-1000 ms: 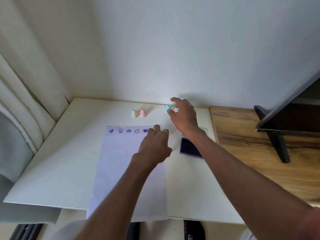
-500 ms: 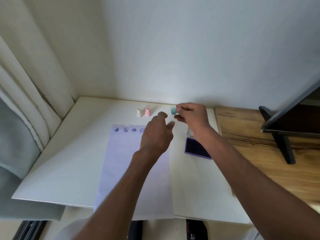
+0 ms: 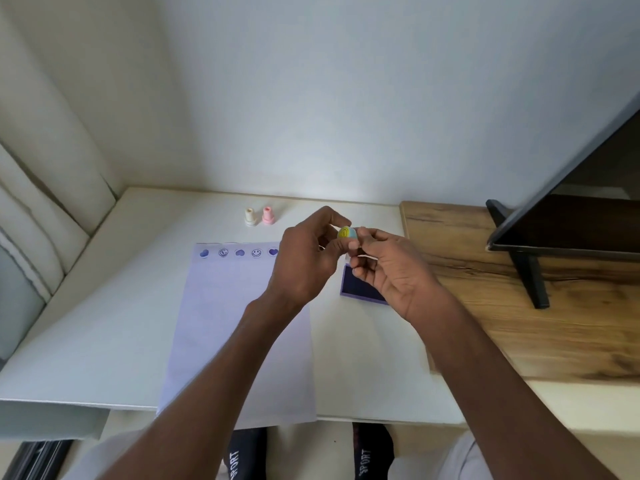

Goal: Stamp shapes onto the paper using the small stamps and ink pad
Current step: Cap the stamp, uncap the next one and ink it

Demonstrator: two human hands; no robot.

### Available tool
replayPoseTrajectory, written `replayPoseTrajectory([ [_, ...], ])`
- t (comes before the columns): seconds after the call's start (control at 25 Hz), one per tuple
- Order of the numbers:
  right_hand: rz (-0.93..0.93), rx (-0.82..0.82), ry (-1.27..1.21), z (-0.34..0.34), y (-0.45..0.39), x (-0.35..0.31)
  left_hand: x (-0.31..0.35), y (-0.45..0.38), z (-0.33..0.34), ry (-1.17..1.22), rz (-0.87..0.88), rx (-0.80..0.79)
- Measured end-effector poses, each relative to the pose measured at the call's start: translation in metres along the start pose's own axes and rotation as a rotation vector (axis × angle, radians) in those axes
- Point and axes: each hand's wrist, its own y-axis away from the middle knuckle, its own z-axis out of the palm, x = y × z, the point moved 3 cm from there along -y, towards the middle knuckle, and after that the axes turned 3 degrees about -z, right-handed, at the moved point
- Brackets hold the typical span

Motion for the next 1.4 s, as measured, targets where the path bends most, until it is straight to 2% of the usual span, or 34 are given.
replayPoseTrajectory([
  [0.2,0.022,-0.008,-0.016,-0.004,-0.006,-0.005,-0.003,-0.005,-0.004,0.209,-0.131,-0.036],
  [0.32,0.143,-0.039,-0.215,-0.009,0.0,-0.004,-0.009,-0.005,-0.007,0.282,-0.243,-0.039],
  [0.4,0.209,-0.014,-0.359,-0.021,0.004,-0.003,-0.017,-0.003,-0.007,0.177,-0.336,-0.103],
  [0.44,0.209,0.019,-0.348,-0.028,0.005,-0.002,-0.024,-0.002,-0.006,0.008,-0.338,-0.144],
  [0.48,0.17,0.069,-0.225,-0.035,0.006,-0.002,-0.029,0.0,-0.004,-0.177,-0.319,-0.177],
  [0.56,-0.015,0.213,0.333,-0.049,0.008,-0.002,-0.032,0.004,0.0,-0.378,-0.279,-0.2],
  [0.64,-0.225,0.318,0.855,-0.051,0.01,-0.001,-0.032,0.004,0.002,-0.374,-0.27,-0.206],
  [0.72,-0.315,0.322,1.059,-0.045,0.012,0.002,-0.031,0.004,0.004,-0.379,-0.264,-0.22],
  [1.0,-0.341,0.244,1.343,-0.021,0.003,0.017,-0.036,0.004,0.008,-0.442,-0.265,-0.287],
  [1.4,-0.365,0.294,1.286,-0.022,0.004,0.024,-0.035,0.01,0.006,-0.414,-0.281,-0.295],
])
